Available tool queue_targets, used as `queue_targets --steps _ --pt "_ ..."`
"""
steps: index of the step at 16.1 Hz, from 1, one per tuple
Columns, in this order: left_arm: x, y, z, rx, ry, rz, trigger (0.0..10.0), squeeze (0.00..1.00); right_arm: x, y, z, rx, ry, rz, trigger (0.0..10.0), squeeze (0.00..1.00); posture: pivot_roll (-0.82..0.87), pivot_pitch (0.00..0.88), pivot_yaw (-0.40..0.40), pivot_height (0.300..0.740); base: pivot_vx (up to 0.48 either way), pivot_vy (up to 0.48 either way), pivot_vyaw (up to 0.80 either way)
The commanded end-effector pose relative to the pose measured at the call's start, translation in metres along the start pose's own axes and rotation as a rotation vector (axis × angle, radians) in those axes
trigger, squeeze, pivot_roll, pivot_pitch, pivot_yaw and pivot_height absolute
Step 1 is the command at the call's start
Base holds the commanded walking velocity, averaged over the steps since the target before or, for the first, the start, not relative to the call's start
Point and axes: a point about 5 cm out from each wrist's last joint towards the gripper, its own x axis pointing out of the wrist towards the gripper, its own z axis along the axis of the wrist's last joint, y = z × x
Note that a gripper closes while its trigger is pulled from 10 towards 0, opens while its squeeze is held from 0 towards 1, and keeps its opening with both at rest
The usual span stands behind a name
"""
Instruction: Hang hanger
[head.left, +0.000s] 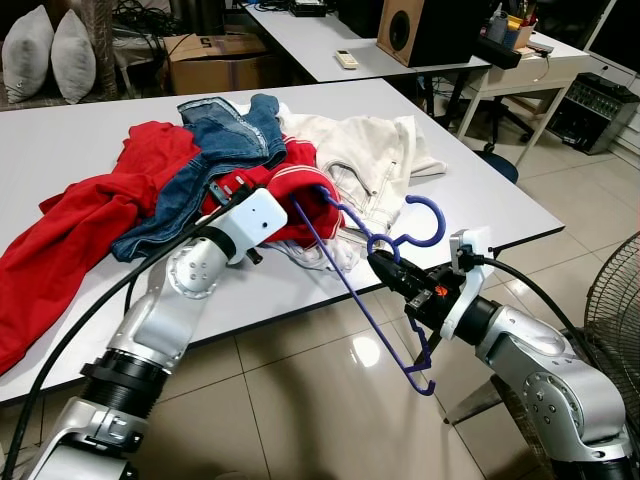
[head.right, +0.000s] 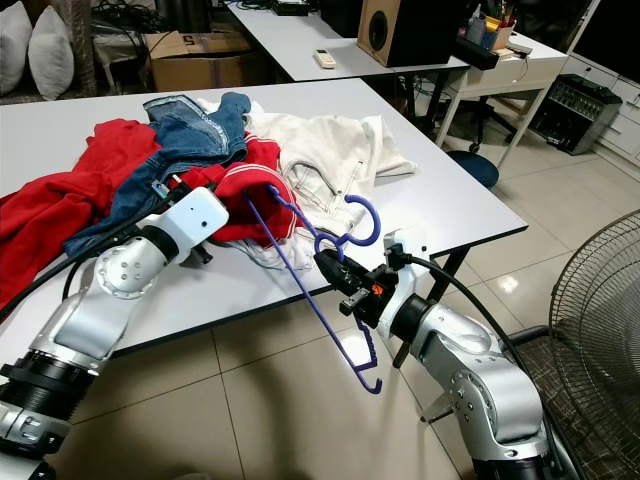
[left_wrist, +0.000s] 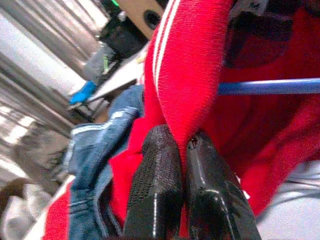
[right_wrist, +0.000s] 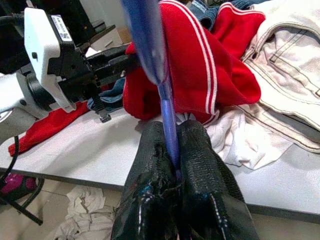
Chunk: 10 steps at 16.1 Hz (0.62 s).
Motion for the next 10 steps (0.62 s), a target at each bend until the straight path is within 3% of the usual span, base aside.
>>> queue_targets --steps 1,3,5,6,7,10 --pt "0.001 0.009 0.003 -0.048 -0.017 -0.024 0.0 0.00 0.001 -0.002 0.007 -0.004 -0.027 -0.006 10.0 0.00 -0.06 0.000 -0.074 0.740 0.000 0.000 0.00" --pt "0.000 0.017 0.005 -0.121 -0.041 -0.075 0.0 0.00 0.002 -0.007 0.009 -0.010 -0.029 -0.032 10.0 0.00 -0.06 0.000 -0.073 0.740 0.000 0.000 0.00" --pt "-0.001 0.051 0.020 -0.219 -0.111 -0.083 0.0 0.00 0.005 -0.018 0.016 -0.071 -0.008 -0.066 10.0 0.00 -0.05 0.000 -0.072 0.740 0.000 0.000 0.00" --pt "-0.003 0.075 0.044 -0.292 -0.213 -0.116 0.0 0.00 0.007 -0.021 0.032 -0.095 -0.045 -0.069 10.0 0.00 -0.05 0.000 -0.079 0.740 0.000 0.000 0.00" --pt "-0.009 0.093 0.066 -0.298 -0.302 -0.153 0.0 0.00 0.008 -0.022 0.048 -0.093 -0.104 -0.072 10.0 0.00 -0.05 0.000 -0.080 0.740 0.000 0.000 0.00" --pt "-0.017 0.112 0.095 -0.338 -0.412 -0.200 0.0 0.00 0.009 -0.021 0.062 -0.064 -0.178 -0.070 10.0 0.00 -0.05 0.000 -0.071 0.740 0.000 0.000 0.00"
